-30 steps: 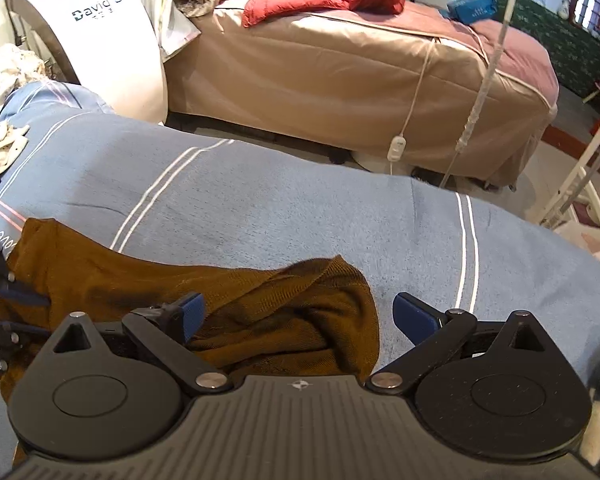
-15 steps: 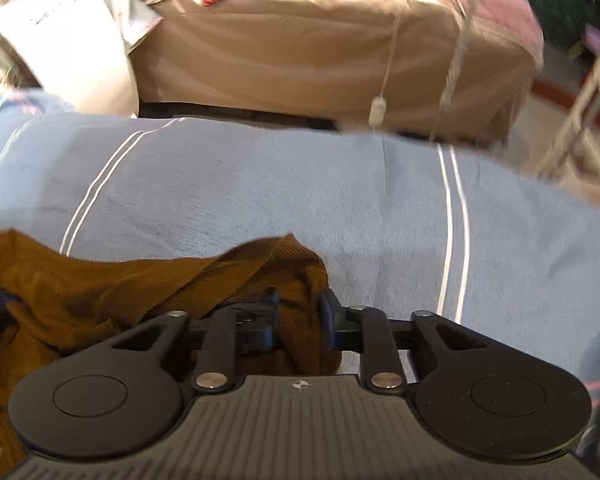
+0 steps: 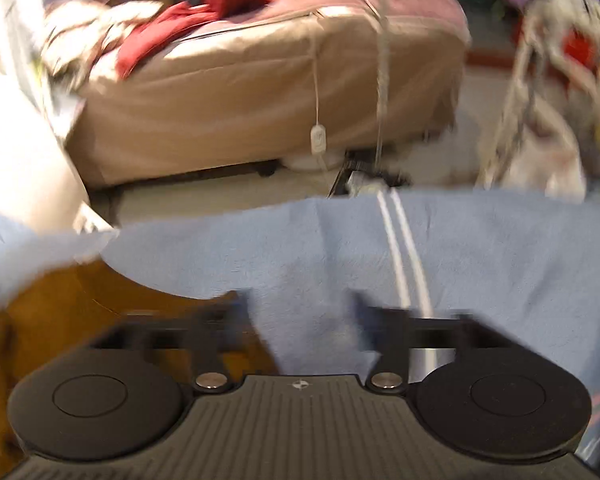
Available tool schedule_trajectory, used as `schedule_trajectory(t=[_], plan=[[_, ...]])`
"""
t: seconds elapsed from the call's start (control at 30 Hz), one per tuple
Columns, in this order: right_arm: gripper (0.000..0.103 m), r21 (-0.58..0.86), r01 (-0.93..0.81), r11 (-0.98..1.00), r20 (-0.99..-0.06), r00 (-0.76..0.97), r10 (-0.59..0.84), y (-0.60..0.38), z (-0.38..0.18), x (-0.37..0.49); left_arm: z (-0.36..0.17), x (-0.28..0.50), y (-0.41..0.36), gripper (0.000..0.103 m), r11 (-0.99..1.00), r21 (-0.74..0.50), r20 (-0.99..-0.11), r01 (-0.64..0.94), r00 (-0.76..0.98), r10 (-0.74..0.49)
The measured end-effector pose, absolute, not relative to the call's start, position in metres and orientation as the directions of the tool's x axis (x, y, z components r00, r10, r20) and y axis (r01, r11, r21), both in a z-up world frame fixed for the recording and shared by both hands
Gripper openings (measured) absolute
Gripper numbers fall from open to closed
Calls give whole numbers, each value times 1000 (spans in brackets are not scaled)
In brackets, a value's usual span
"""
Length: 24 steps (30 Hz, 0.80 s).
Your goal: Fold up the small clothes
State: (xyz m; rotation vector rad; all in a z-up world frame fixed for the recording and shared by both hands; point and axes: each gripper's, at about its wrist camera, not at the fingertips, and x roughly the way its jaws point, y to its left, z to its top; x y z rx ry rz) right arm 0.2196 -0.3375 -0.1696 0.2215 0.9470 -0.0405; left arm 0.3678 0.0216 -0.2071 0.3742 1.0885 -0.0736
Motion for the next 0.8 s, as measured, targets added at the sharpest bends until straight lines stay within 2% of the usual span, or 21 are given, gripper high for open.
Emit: schedule_trajectory(t=[0.03,0.07,0.1,0.13,0.17,0.2,0.27,0.43,0.53,0.63,0.7,0.73,0.77,0.8], plan=[[103,188,123,974,-792,606,77,-336,-164,210,-206,364,28,10,937,256,-876,237,467,121],[103,189,97,977,-781,619,89,-332,-159,200,-202,354,32,16,935,250,-869,252,483,103],[103,177,75,981,-784,614,95,-326,-155,188,-197,341,33,34,930,244,-866,277,494,80],[103,165,55,985,-794,600,100,-319,-153,175,-193,324,35,48,925,236,-864,299,499,59],[103,172,35,984,-801,586,119,-313,-152,157,-187,300,40,74,924,218,-867,314,498,35],[103,205,16,979,-803,574,159,-308,-153,136,-184,278,43,86,927,188,-873,324,487,7],[103,279,-13,960,-808,536,243,-297,-157,94,-181,229,44,86,927,120,-888,356,456,-60],[103,339,-91,937,-835,431,344,-240,-161,-3,-203,107,55,90,951,79,-935,300,354,-34],[103,291,-170,942,-871,361,334,-200,-170,-23,-231,78,50,90,960,51,-961,274,276,-28],[103,254,-226,941,-898,307,316,-174,-188,-20,-251,76,40,88,956,90,-958,279,286,7],[69,188,-264,946,-923,281,262,-163,-202,-17,-256,89,37,80,963,94,-941,253,339,3],[37,168,-268,948,-925,290,246,-163,-206,-16,-258,99,37,56,968,59,-940,244,340,-28],[24,170,-261,950,-922,299,247,-166,-207,-14,-260,109,39,35,973,1,-943,232,325,-77],[18,187,-242,952,-921,295,256,-172,-207,-11,-259,117,40,26,977,-34,-942,209,320,-101]])
